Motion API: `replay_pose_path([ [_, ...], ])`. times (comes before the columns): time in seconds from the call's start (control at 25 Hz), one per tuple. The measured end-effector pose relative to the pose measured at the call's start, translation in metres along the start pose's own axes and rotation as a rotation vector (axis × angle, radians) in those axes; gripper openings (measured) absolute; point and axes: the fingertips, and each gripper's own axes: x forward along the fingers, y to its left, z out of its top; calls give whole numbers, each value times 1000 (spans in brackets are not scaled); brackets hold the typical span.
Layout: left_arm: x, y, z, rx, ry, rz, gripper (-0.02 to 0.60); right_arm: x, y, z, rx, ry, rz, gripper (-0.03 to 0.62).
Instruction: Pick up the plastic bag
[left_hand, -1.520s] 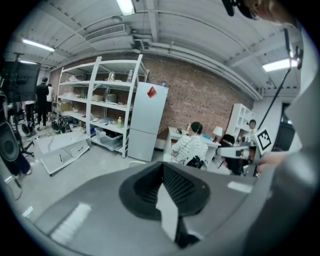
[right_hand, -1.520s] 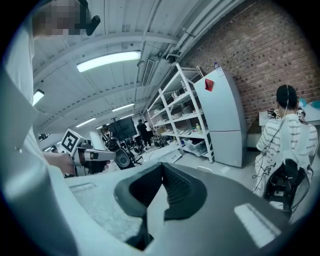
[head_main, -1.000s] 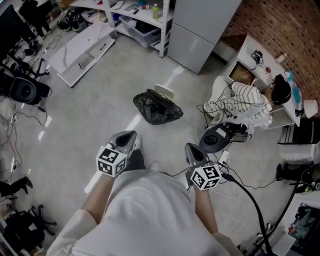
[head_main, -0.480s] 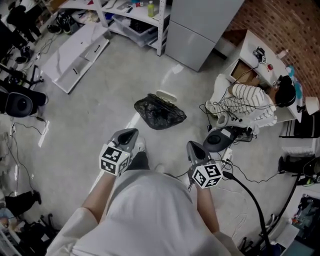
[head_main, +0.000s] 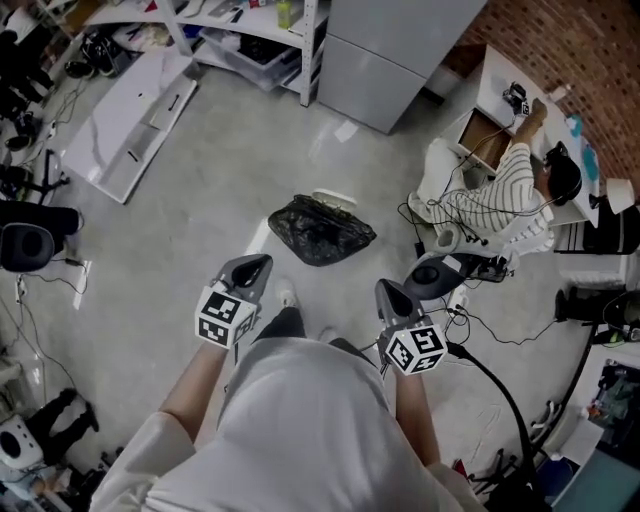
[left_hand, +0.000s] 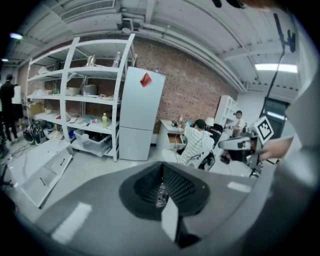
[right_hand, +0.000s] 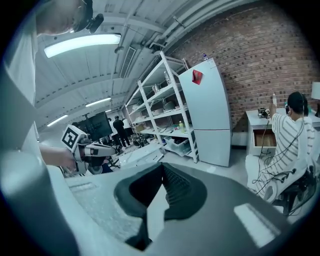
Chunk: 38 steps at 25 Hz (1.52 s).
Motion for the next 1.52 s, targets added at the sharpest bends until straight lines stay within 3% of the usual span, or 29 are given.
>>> replay_pose_path([
  [0.24,8,41,6,23,23,-38,3,39,10,9,-20,16,-33,2],
  [0.6,22,65,1,15,49,-82,3,69,14,12,-12,45,-60,2],
  [1.16,61,46,-16,9,96,-34,3,73,-38,-8,-19,112,-15,2],
  [1.52,117,31,-51,13,141,-8,3,99,-82,-51,-34,184,57,2],
])
